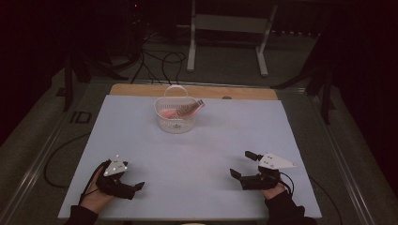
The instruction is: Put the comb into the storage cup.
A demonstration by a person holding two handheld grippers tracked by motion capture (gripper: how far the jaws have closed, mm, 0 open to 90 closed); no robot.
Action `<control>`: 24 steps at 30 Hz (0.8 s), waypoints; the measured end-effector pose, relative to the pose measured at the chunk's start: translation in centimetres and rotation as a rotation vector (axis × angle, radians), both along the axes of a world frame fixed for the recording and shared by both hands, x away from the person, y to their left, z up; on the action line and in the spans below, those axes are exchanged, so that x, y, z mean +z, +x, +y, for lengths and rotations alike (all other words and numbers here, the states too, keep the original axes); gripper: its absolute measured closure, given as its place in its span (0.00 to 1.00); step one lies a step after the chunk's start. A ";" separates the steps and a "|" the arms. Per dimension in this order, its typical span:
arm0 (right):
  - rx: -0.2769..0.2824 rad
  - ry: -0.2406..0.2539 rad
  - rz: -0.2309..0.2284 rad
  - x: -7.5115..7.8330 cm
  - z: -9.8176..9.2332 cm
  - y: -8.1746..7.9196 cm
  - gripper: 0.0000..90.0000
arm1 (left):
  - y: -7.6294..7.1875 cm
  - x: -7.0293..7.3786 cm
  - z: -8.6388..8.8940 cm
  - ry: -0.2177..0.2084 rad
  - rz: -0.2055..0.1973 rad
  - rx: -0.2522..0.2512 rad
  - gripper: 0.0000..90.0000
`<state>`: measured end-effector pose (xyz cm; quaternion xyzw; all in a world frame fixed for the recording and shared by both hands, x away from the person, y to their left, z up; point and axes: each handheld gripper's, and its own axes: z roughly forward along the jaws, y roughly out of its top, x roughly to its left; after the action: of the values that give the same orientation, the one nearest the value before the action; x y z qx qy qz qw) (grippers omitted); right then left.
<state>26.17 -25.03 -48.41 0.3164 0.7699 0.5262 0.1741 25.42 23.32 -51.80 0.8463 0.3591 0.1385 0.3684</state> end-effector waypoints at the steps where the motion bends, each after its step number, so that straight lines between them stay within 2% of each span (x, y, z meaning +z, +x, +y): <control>1: 0.001 -0.001 0.000 0.0 0.0 0.0 0.10 | 0.0 -0.1 0.0 0.002 0.000 -0.001 0.00; 7: 0.007 -0.006 0.002 -0.1 0.2 0.0 0.10 | 0.1 -0.3 0.0 0.015 -0.008 0.018 0.00; 15: 0.008 -0.022 0.008 -0.4 0.3 0.1 0.10 | -0.1 -0.2 -0.4 -0.003 -0.016 0.003 0.00; 22: 0.007 -0.019 0.019 -0.7 0.3 0.2 0.10 | -0.2 -0.1 -0.7 0.005 -0.022 -0.005 0.00; 24: 0.010 -0.023 0.017 -0.7 0.3 0.2 0.10 | -0.3 -0.2 -0.8 0.019 -0.025 -0.014 0.00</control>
<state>26.35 -24.74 -49.09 0.3151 0.7788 0.5154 0.1688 25.14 22.48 -51.98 0.8505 0.3471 0.1499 0.3658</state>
